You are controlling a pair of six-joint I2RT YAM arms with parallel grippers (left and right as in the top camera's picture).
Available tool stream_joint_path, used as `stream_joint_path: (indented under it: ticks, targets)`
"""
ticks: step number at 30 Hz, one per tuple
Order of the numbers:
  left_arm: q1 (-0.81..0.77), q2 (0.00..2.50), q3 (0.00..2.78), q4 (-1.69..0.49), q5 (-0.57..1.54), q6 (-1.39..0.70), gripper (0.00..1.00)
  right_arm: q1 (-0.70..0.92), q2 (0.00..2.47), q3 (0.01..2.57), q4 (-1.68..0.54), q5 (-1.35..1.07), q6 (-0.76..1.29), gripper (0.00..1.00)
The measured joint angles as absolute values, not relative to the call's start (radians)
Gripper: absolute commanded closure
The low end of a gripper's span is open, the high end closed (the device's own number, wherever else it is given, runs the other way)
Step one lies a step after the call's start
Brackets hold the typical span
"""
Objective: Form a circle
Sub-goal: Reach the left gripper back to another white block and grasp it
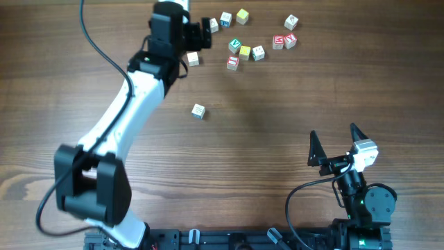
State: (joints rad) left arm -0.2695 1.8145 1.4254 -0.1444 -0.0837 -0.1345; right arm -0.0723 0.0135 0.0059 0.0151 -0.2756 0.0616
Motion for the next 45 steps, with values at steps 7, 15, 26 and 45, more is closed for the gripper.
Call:
stream_joint_path:
  ticks: [7, 15, 26, 45]
  targets:
    - [-0.243, 2.093, 1.422, -0.083, -0.028, -0.178, 0.07, -0.072, 0.014, 0.006, 0.015, -0.275, 0.062, 0.0]
    - [-0.263, 2.183, 1.418, -0.073, -0.013, -0.258, 0.4, -0.072, 0.014, 0.006, 0.015, -0.276, 0.062, 0.0]
    - [-0.263, 2.19, 1.418, -0.007, -0.013, -0.295, 0.61, -0.072, 0.014, 0.006, 0.015, -0.275, 0.062, 0.0]
    - [-0.313, 2.048, 1.412, -0.27, -0.047, -0.298, 0.76, -0.072, 0.014, 0.006, 0.015, -0.275, 0.062, 0.0]
